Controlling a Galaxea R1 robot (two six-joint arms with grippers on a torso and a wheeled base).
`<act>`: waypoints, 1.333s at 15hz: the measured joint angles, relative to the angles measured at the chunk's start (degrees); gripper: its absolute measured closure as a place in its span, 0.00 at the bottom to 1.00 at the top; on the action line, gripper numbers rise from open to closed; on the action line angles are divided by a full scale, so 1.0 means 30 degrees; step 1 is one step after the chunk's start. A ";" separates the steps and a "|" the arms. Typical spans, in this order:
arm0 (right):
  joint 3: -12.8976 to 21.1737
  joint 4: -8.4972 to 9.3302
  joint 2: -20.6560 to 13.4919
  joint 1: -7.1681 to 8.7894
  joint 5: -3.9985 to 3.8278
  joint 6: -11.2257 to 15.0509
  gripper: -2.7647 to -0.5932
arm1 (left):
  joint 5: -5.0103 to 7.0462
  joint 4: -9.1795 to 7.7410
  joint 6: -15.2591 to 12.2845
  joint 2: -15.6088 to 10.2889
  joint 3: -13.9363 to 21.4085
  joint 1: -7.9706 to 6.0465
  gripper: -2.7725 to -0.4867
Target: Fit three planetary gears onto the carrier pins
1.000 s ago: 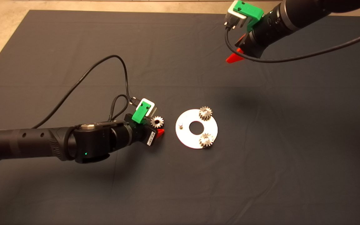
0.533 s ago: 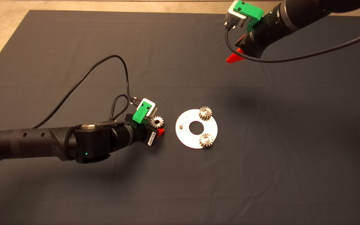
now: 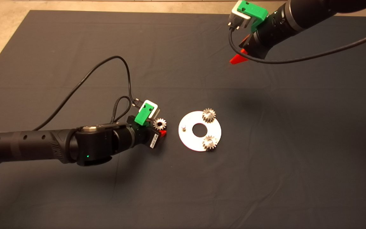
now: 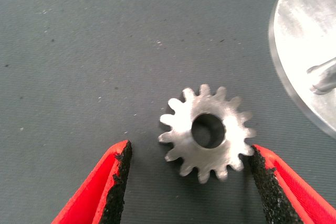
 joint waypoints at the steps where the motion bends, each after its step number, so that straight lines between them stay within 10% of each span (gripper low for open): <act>1: 0.0000 0.0000 0.0000 0.0000 0.0005 0.0000 0.53 | -0.0016 0.0000 0.0000 0.0045 -0.0016 0.0000 0.54; 20: -0.0008 0.0000 -0.0008 0.0000 0.0005 0.0000 0.53 | -0.0670 0.0000 -0.0008 0.0475 -0.0744 0.0000 0.72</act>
